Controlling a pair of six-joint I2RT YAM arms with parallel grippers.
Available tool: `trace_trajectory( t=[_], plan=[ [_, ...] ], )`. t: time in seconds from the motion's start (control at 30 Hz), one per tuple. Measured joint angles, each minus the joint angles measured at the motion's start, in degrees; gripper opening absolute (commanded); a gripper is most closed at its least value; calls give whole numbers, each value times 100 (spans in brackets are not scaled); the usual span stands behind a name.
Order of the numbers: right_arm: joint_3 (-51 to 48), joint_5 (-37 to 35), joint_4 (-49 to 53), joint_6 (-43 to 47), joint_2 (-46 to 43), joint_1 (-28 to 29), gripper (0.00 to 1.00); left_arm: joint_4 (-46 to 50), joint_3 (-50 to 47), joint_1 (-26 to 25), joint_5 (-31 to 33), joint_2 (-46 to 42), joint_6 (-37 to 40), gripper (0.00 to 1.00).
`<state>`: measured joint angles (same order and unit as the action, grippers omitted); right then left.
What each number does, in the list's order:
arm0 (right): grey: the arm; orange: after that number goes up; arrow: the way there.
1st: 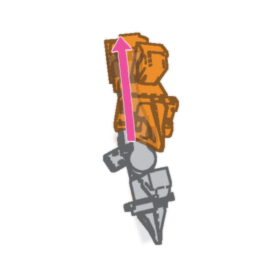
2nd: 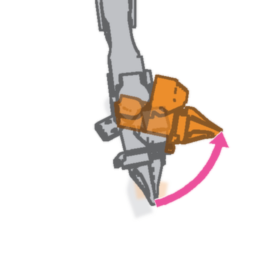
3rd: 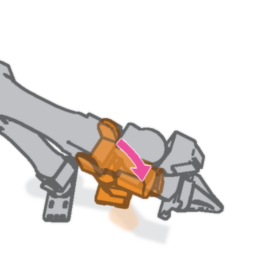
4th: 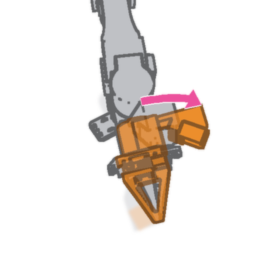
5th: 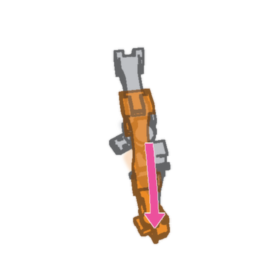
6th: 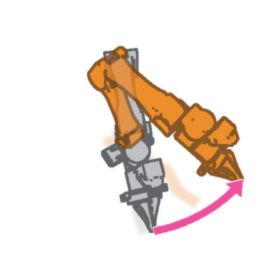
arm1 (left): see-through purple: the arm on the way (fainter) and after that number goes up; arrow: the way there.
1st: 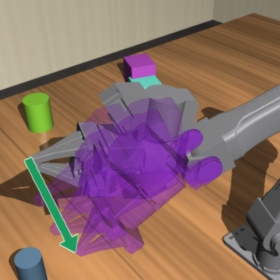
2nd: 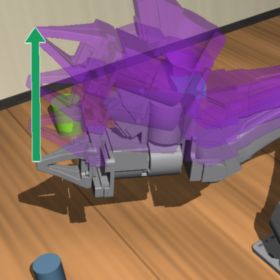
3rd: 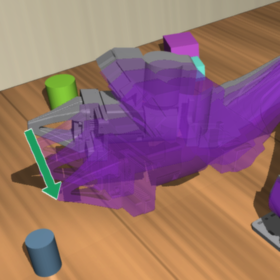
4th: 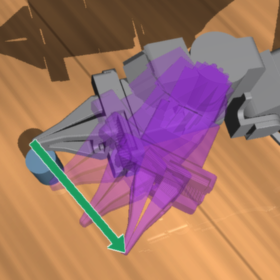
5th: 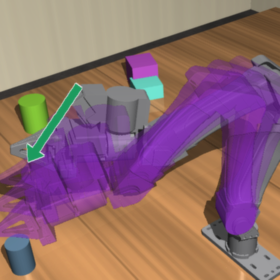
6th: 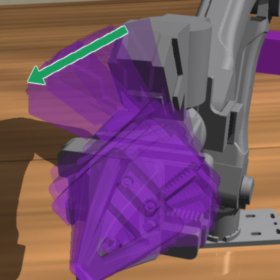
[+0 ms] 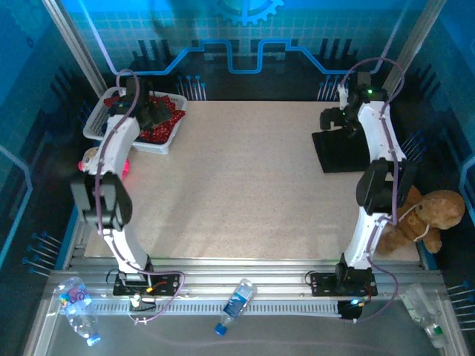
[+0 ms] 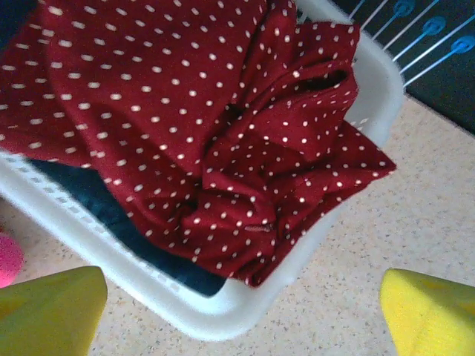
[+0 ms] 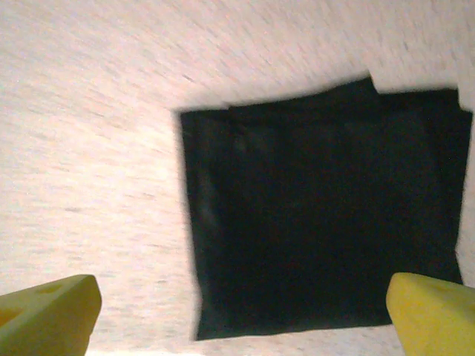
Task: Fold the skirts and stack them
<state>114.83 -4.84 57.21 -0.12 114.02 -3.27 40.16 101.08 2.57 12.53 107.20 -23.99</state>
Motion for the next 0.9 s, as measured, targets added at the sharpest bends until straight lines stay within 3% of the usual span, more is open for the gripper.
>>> trace_trajectory(
  t=[0.13, 0.37, 0.53, 0.6, 0.77, 0.9],
  plan=[
    [-538, 549, -339, -212, -566, 361, 100, 299, 1268, 0, -17, 1154, 105, 88],
    [-1281, 1008, -542, -487, -651, 824, 100, 348, 2942, 0, -35, 2549, 306, 79],
    [-1325, 1134, -629, -623, -767, 857, 100, 236, 3359, 0, -105, 3075, 485, 29],
    [-1327, 1139, -647, -662, -837, 857, 100, 227, 3368, 0, -173, 3145, 581, 0],
    [-1427, 1158, -855, -901, -1078, 857, 100, 170, 3320, 0, -297, 3032, 730, 0],
    [-1932, 1110, -1366, -1222, -1523, 857, 100, 96, 2977, 0, -437, 2415, 833, 0]
  ],
)
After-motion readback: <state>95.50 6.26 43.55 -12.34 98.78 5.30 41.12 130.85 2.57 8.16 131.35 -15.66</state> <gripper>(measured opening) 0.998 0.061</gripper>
